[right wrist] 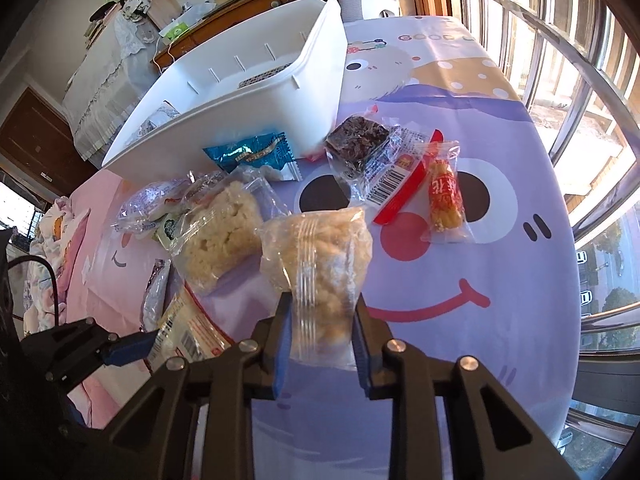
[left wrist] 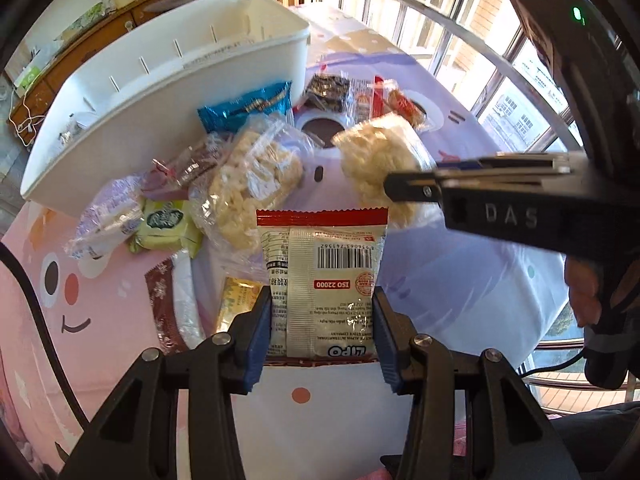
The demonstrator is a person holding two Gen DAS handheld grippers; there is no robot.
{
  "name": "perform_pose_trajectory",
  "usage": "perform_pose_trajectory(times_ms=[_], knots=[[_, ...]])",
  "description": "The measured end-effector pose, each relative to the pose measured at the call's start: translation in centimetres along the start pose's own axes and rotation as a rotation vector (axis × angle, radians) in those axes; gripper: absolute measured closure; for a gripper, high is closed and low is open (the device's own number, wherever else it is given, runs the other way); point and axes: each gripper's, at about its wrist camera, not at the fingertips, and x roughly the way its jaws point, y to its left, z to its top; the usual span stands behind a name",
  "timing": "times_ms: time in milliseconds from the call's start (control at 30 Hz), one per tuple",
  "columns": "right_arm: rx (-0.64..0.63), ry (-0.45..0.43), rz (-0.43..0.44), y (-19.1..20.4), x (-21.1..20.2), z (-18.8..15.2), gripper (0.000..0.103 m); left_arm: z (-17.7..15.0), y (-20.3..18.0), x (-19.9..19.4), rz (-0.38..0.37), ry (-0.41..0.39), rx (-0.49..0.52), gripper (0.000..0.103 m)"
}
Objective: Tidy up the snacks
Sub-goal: 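Grasp the red-and-white LIPO packet with left gripper while right grasps the clear puffed-snack bag, then lift both held snacks and carry them over the white basket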
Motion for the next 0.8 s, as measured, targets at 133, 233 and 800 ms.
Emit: perform_pose_trajectory(times_ms=[133,233,800], knots=[[0.015,0.026,-0.029,0.1,-0.8,-0.6,0.077,0.3,0.6,-2.2,0.019,-0.038,0.009,0.058],[0.031,0.043,-0.031,0.3,-1.4,-1.1,0.077,0.8,1.0,-4.0,0.028,-0.07,0.005,0.058],[0.016,0.05,0.03,4.2,-4.9,-0.1,0.077,4.6,6.4,-11.6,0.1,-0.16,0.001,0.058]])
